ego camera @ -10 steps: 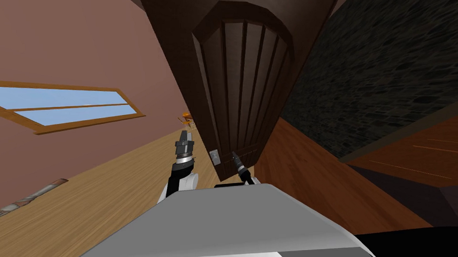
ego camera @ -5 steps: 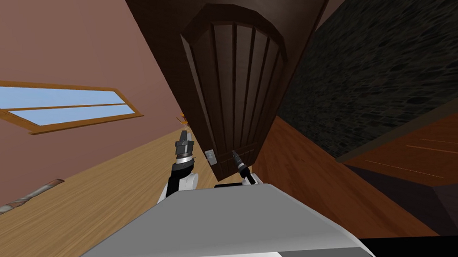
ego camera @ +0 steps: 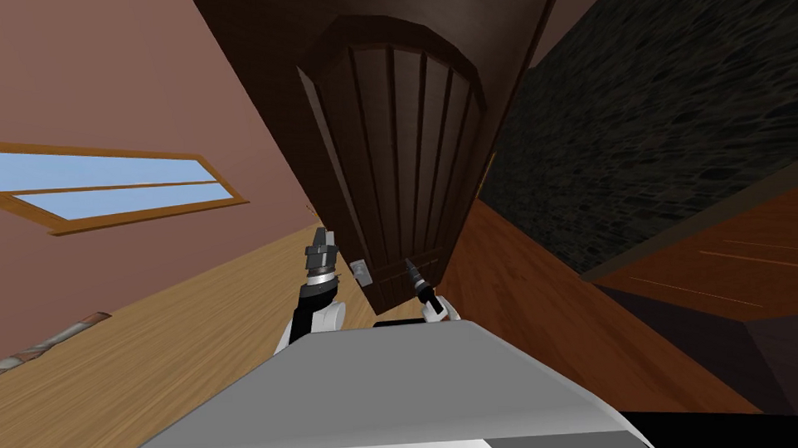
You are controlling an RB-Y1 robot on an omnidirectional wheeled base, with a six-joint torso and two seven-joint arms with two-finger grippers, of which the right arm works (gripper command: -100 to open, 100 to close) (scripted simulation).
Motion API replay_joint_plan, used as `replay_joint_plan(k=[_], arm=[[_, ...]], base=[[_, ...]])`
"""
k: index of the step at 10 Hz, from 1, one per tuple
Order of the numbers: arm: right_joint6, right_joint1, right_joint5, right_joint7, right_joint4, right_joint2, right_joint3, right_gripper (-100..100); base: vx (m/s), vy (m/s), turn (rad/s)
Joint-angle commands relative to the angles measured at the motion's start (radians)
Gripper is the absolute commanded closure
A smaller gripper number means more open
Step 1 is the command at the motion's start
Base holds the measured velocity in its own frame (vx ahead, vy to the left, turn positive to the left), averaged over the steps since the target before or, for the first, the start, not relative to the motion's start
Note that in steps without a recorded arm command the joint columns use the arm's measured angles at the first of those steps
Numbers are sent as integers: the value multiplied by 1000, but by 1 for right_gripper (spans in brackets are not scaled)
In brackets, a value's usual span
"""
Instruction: Push the door open
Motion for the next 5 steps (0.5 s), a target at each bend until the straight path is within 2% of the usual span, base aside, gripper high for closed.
replay_joint_plan(k=[1, 4, 5], arm=[[-3, -30, -21, 10, 29, 0, -3, -100], [-10, -90, -60, 26, 89, 0, -8, -100], [-11, -101, -67, 29, 99, 1, -9, -100]], base=[[-30, -79, -2], [-38, -78, -3], [-37, -61, 0]])
